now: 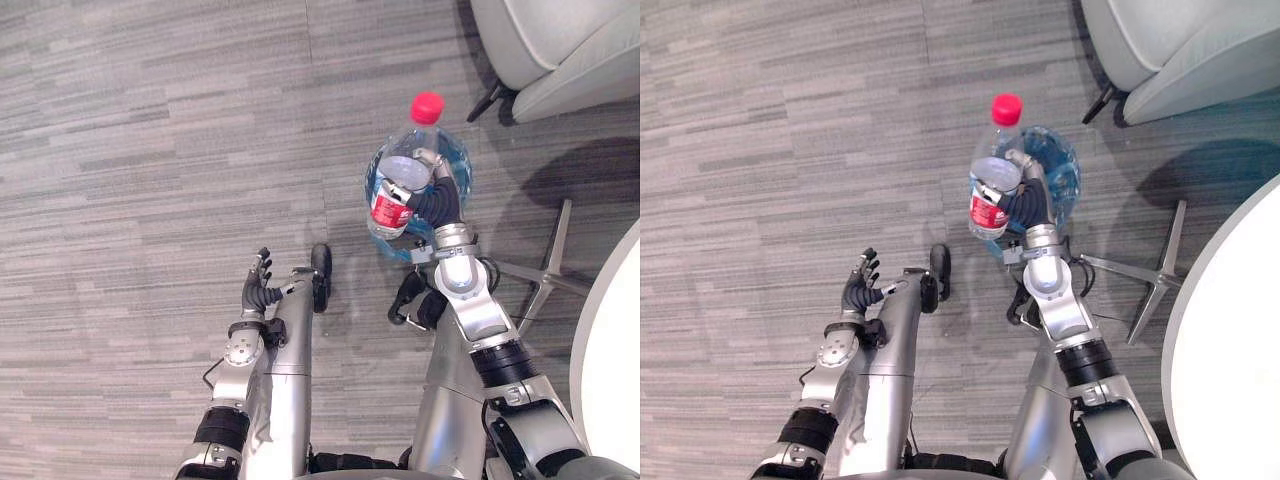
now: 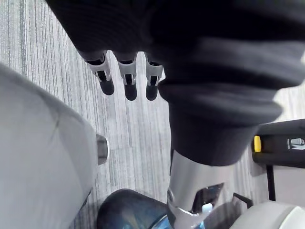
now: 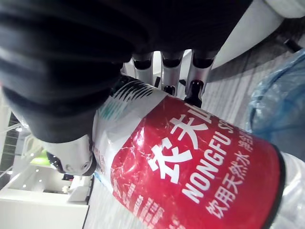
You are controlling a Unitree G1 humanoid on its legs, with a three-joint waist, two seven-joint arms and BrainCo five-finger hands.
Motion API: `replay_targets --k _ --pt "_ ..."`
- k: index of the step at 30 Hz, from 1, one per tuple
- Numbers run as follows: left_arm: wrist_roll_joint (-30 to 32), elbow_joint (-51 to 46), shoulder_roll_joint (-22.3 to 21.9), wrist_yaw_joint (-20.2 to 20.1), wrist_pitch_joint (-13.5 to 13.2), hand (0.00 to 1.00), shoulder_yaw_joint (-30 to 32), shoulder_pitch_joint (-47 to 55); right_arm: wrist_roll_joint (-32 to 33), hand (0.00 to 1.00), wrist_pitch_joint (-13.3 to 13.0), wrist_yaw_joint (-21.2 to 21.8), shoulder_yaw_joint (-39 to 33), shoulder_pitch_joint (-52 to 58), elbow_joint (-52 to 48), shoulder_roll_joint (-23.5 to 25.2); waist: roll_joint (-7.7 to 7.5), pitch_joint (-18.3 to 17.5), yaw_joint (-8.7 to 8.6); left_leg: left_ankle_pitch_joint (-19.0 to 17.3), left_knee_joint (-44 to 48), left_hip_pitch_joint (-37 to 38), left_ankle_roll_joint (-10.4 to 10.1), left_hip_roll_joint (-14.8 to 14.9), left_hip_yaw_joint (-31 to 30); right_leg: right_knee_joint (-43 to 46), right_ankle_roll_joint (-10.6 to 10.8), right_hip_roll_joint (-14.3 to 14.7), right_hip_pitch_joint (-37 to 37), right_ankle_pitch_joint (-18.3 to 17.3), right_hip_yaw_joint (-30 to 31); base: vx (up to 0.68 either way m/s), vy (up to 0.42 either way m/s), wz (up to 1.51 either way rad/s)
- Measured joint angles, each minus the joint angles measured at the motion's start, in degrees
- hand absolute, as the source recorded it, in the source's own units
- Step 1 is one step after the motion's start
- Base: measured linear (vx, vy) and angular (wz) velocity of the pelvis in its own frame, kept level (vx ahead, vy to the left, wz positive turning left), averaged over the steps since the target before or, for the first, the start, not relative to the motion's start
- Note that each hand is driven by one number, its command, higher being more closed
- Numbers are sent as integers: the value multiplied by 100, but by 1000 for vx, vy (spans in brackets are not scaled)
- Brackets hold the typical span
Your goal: Gather rubbish on tea table into small bin, then transfer packed bag to large trash can.
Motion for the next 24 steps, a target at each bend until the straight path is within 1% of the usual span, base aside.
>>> replay_targets --k 3,7,8,9,14,16,24 --pt "0 -48 92 2 -79 0 5 -6 -39 100 2 -112 -80 -128 113 -78 0 0 -3 14 62 -228 -22 25 -11 93 -16 10 -246 -14 15 -75 -36 0" --pt "-75 -72 102 2 -110 0 69 -9 -45 100 20 -144 -188 -235 233 -142 0 0 12 19 121 -390 -30 38 -25 170 -25 15 -418 -22 26 -44 -14 1" --pt "-113 -90 102 2 -110 0 76 -9 -68 100 22 -208 -212 -240 235 -140 0 0 13 21 121 -414 -35 38 -22 178 -26 14 -448 -22 33 -43 -4 0" --pt "-113 -97 102 3 -109 0 109 -9 -113 0 23 -218 -211 -272 281 -137 0 0 15 22 121 -425 -37 38 -23 180 -25 15 -460 -22 34 0 0 0" --pt "-113 -107 103 9 -108 0 114 -10 -164 0 105 -269 -284 -456 455 -137 0 0 14 23 114 -437 -38 37 -27 180 -4 15 -469 -41 30 -28 0 1" --pt "-113 -112 102 16 -109 0 114 -10 -165 0 110 -336 -305 -466 455 -137 0 -1 13 23 112 -439 -38 36 -28 179 -8 15 -469 -40 28 0 0 0" --pt "-112 -106 96 101 -101 0 113 -10 -300 0 108 -336 -302 -350 443 -72 -13 -26 11 34 104 -440 -50 48 -54 159 -28 60 -462 -29 19 -13 2 0"
